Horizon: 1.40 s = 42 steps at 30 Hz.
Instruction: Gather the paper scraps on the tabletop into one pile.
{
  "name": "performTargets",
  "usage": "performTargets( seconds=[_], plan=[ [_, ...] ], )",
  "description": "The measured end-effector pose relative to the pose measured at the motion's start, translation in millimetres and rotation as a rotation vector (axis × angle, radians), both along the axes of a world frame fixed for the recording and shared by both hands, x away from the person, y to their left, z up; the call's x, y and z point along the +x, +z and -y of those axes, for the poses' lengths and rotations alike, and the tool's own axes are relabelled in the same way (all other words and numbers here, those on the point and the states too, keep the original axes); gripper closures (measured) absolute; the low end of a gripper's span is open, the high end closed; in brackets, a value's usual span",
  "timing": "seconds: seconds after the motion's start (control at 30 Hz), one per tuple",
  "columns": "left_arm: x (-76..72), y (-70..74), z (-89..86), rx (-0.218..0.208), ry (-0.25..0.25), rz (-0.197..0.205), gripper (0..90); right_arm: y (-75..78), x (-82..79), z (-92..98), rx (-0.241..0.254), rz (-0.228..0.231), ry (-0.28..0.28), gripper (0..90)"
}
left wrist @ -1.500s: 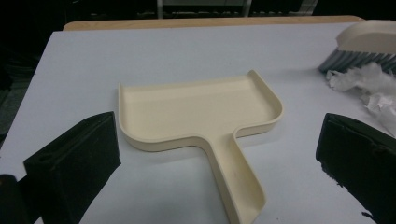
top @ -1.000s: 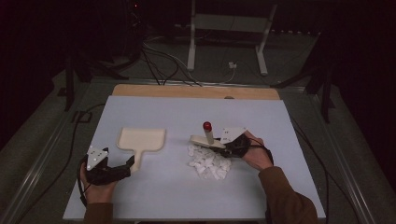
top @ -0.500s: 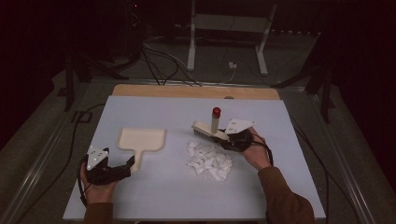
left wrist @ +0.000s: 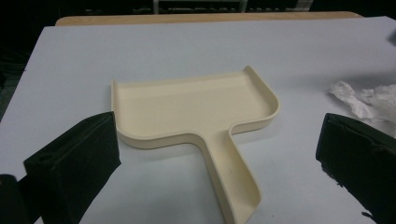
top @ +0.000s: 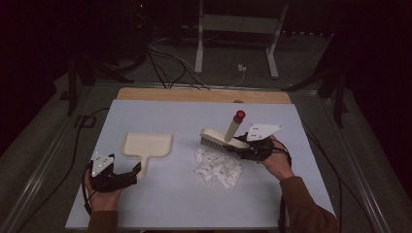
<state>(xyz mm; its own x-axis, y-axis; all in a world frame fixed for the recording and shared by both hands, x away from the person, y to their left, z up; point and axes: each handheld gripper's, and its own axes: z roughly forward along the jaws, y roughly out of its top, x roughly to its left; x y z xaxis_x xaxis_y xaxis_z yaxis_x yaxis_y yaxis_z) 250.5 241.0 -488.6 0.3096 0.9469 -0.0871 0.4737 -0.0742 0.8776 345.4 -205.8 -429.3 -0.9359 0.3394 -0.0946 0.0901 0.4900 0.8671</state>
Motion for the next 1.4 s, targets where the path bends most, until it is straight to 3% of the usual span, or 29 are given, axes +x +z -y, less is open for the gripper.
performTargets(
  seconds=[0.37, 0.57, 0.73, 0.87, 1.0, 1.4],
  plan=[
    [0.6, -0.9, 1.1, 0.0, -0.002, -0.003, 0.6, 2.8, -21.5, 6.9, 0.001, -0.094, 0.172, 67.8],
    [0.7, -0.9, 1.4, 0.002, -0.004, -0.005, 0.6, -8.5, -31.9, 1.8, -0.061, -0.156, 0.29, 67.8],
    [0.7, -1.1, 0.5, 0.001, 0.0, -0.007, 0.6, -26.7, -36.8, -5.0, -0.13, -0.21, 0.347, 67.8],
    [0.8, -1.2, 0.6, 0.002, -0.001, -0.008, 0.6, -37.0, -36.7, -10.2, -0.199, -0.203, 0.384, 67.9],
    [0.8, -1.2, 0.5, 0.002, -0.001, -0.008, 0.6, -40.3, -29.4, -13.4, -0.198, -0.135, 0.373, 67.9],
    [1.1, -1.4, 0.2, 0.001, -0.001, -0.009, 0.6, -44.5, -12.5, -25.5, -0.188, -0.076, 0.339, 67.9]
  ],
)
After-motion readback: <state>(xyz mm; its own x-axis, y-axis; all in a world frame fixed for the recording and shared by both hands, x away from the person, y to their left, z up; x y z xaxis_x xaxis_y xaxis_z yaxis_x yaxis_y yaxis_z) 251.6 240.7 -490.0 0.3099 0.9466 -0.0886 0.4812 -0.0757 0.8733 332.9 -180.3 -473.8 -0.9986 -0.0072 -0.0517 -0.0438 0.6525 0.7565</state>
